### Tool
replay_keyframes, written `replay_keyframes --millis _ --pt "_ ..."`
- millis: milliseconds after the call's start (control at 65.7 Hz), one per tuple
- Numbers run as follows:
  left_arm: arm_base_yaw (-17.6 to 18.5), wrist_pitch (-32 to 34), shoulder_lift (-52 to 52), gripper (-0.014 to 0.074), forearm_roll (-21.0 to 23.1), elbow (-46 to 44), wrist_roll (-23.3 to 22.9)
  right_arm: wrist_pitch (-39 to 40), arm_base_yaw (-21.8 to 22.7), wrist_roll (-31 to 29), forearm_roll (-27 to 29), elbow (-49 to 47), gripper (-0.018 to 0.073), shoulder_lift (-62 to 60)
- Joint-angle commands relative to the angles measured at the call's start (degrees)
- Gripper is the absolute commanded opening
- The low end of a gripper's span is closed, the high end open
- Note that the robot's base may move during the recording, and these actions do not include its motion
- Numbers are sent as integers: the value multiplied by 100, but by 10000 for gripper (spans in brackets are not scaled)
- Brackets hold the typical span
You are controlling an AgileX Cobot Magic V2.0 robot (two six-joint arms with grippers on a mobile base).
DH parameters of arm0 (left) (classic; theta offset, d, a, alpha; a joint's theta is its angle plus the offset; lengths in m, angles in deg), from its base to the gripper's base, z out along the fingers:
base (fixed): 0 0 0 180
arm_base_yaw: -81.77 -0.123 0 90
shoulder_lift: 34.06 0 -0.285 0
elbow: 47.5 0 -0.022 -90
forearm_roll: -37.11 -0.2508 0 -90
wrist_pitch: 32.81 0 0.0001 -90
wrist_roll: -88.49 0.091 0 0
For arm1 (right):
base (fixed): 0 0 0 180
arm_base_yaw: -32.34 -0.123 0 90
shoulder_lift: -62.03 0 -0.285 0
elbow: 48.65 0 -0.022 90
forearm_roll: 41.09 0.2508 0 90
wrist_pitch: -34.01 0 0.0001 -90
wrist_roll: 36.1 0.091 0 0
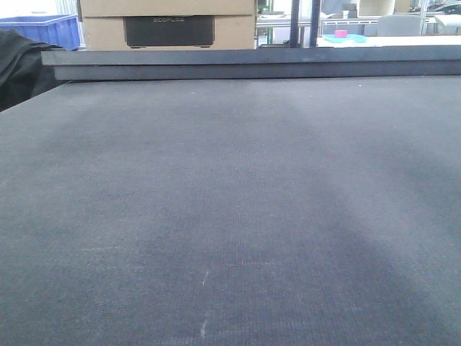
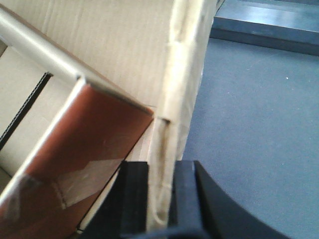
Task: Stack two boxes on right shelf middle
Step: 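Hold the two stacked boxes raised above the table with both grippers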
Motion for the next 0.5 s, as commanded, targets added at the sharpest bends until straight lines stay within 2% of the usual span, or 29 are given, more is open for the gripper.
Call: replay_keyframes --millis 0,487 --pt "-37 198 -99 -111 22 -85 17 288 43 -122 -126 -69 -151 -59" --pt "-37 724 -99 -111 22 -85 17 339 43 -122 -133 -69 -151 -59"
